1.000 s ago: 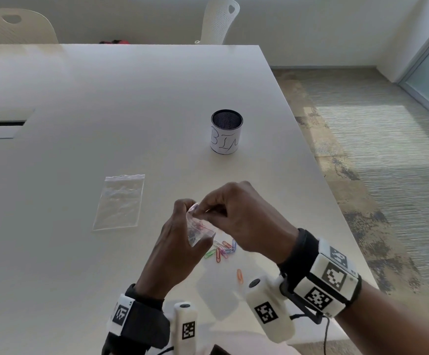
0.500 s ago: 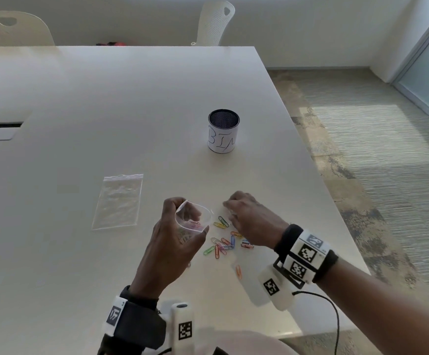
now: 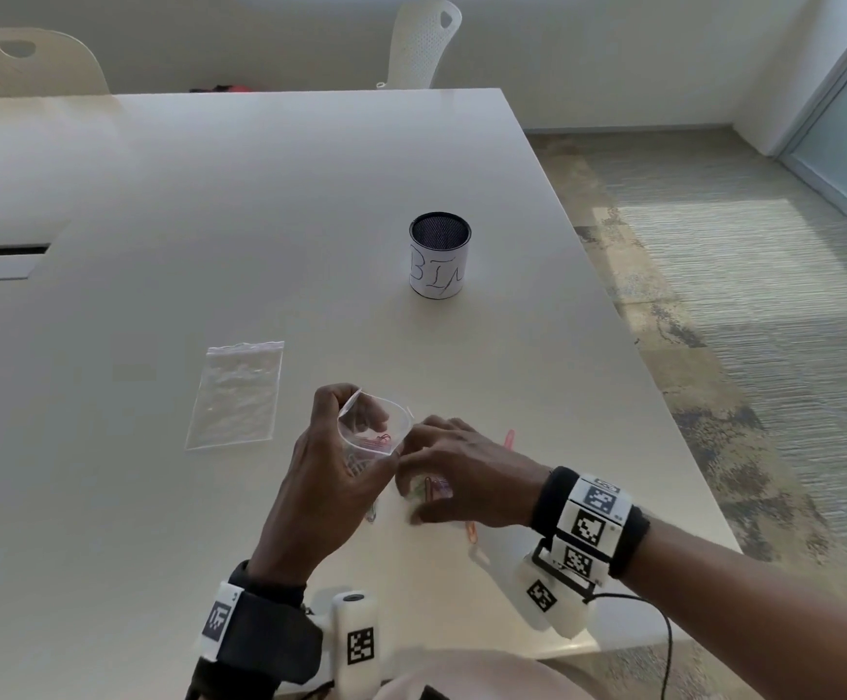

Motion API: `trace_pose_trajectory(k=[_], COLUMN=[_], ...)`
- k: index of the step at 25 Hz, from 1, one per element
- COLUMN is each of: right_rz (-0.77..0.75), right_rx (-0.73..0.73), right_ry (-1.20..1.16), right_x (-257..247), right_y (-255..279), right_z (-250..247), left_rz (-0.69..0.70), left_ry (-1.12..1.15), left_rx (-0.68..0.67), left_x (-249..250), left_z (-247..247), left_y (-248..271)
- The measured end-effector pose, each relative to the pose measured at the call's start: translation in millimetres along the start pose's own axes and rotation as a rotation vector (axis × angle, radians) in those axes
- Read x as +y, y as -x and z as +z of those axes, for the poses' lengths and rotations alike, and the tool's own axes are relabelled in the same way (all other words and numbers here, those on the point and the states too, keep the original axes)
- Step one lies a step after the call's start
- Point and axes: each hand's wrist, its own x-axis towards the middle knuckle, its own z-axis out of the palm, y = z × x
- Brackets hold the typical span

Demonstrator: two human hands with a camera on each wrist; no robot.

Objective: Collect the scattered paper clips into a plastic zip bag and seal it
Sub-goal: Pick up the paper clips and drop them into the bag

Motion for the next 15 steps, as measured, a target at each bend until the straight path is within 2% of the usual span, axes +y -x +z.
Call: trace_pose_trajectory(k=[3, 6, 11, 15], right_rz=[-0.057, -0.016, 0.040, -0.002], right_rx=[0.026, 0.061, -0.070, 0.124], right_ry=[0.057, 0.110, 0.149, 0.026], right_x=[9, 24, 34, 36], right_y=[7, 19, 44, 56], right_z=[-4, -12, -8, 4], left_rz=[-0.007, -0.016, -0.031, -0.038], left_ry=[-0.012, 0.003, 0.010, -0.022], left_rx=[-0.003, -0.013, -0.038, -0.060], left_x=[1, 2, 6, 7], left_z=[2, 4, 7, 10], left_y=[1, 1, 2, 1])
